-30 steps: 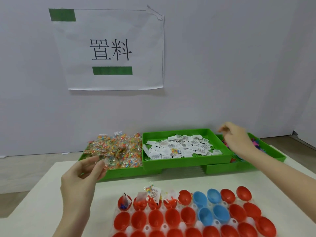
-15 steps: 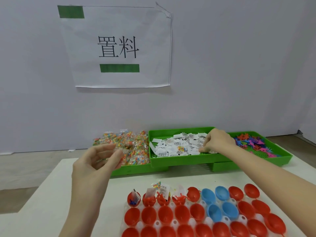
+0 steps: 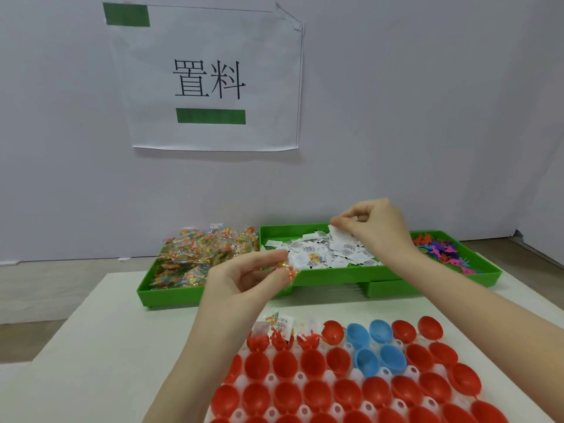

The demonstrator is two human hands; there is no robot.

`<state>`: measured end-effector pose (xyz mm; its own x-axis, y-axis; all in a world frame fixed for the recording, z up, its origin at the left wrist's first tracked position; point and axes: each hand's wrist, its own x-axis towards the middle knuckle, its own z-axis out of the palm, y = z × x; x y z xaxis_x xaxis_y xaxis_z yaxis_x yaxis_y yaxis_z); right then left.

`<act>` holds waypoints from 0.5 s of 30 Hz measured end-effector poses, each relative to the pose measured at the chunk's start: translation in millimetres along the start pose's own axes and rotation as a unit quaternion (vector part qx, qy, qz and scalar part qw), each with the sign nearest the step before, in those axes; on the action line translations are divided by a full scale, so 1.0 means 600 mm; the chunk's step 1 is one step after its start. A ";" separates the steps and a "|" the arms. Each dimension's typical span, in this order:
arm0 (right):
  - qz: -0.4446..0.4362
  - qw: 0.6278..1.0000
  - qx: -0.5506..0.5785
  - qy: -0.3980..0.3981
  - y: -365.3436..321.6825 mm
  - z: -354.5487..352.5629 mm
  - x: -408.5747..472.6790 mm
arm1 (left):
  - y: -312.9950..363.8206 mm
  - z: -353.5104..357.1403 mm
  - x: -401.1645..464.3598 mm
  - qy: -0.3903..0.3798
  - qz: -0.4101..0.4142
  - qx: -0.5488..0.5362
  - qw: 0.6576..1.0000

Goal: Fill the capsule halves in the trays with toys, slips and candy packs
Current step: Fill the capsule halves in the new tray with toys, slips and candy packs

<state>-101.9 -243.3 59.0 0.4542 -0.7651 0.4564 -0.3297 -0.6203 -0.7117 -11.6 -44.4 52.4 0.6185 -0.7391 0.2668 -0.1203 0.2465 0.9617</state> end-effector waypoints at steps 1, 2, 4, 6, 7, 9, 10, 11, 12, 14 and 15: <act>0.013 0.999 -0.036 -0.004 0.007 0.000 0.007 | 0.001 0.003 -0.002 -0.001 0.005 0.005 1.000; 0.032 0.997 -0.065 -0.009 0.018 -0.001 0.013 | 0.002 0.003 -0.002 0.003 0.011 0.009 1.000; 0.073 0.993 -0.094 -0.017 0.041 -0.003 0.024 | 0.003 -0.001 -0.001 0.010 0.019 0.014 1.000; 0.100 0.988 -0.108 -0.035 0.059 -0.003 0.029 | 0.001 -0.005 0.001 0.015 0.025 0.026 0.999; 0.110 0.986 -0.119 -0.043 0.065 -0.001 0.030 | -0.001 -0.006 0.002 0.017 0.029 0.038 0.999; 0.121 0.983 -0.133 -0.034 0.070 0.002 0.033 | -0.005 -0.006 0.002 0.018 0.034 0.058 0.998; 0.124 0.983 -0.132 -0.024 0.071 0.002 0.034 | -0.006 -0.005 0.002 0.018 0.034 0.060 0.997; 0.127 0.983 -0.131 -0.014 0.071 0.002 0.034 | -0.008 -0.004 0.002 0.018 0.035 0.060 0.997; 0.130 0.983 -0.132 -0.004 0.071 0.002 0.034 | -0.009 -0.003 0.002 0.018 0.035 0.060 0.997; 0.146 0.982 -0.121 0.018 0.073 0.003 0.035 | -0.010 -0.002 0.004 0.020 0.035 0.060 0.997; 0.156 0.982 -0.105 0.028 0.073 0.003 0.036 | -0.011 -0.003 0.004 0.022 0.034 0.060 0.997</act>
<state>-104.9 -286.5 36.9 0.2598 -0.9281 0.2667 -0.6116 -0.3719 -0.6983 -7.9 -46.8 46.4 0.6386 -0.6946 0.3312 -0.2542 0.2159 0.9428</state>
